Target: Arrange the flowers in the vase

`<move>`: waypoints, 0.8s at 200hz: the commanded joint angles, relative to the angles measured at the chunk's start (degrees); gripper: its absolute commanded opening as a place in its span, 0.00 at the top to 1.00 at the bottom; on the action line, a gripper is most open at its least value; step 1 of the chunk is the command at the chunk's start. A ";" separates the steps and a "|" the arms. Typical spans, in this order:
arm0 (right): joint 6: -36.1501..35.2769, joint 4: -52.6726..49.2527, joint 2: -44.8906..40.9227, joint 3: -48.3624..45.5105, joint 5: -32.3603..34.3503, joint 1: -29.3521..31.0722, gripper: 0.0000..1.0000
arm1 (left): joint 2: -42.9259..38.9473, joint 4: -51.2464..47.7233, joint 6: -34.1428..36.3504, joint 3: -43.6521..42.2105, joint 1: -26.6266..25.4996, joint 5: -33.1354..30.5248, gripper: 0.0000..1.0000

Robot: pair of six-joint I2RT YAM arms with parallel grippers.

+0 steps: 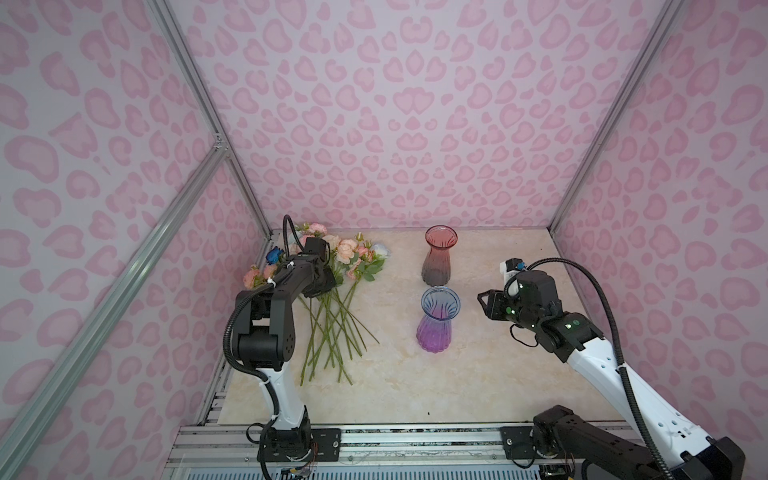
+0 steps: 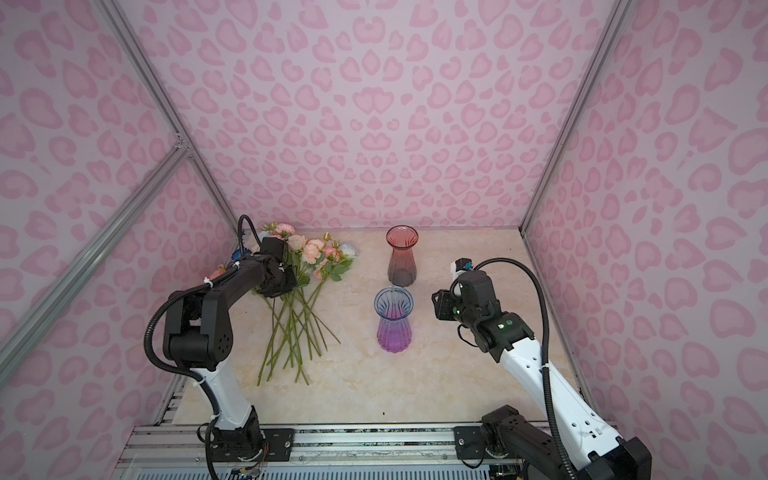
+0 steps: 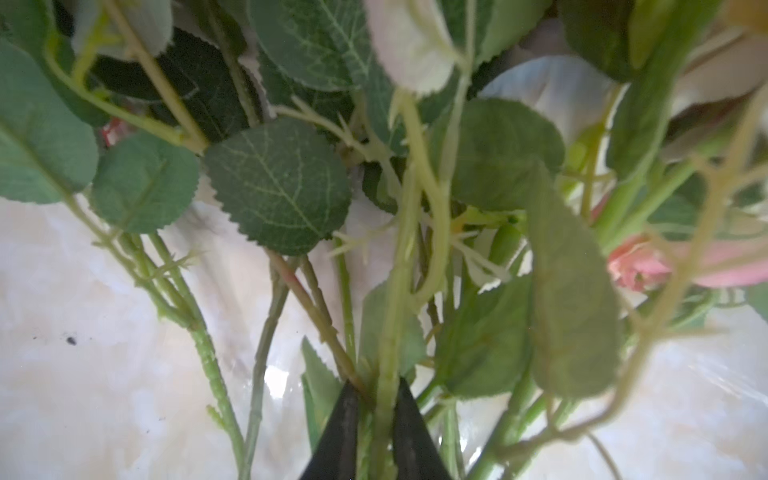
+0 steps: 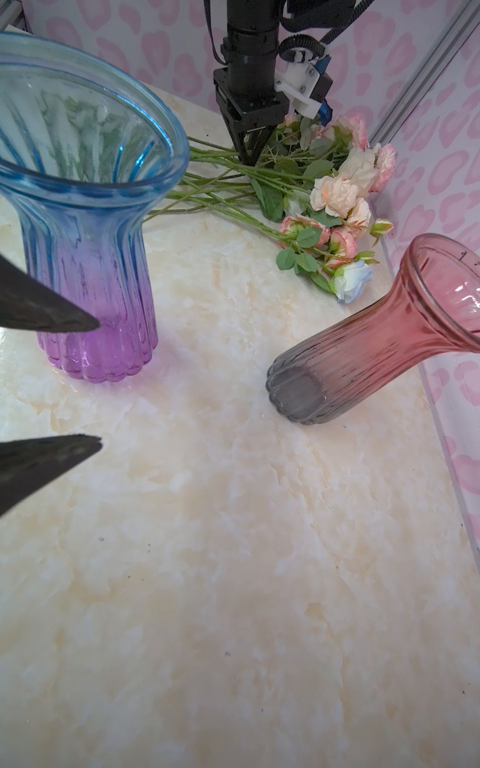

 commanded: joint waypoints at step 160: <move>0.82 1.86 -1.46 -0.80 -1.07 -0.12 0.58 | -17.74 -4.07 1.96 -1.66 -0.66 4.20 0.85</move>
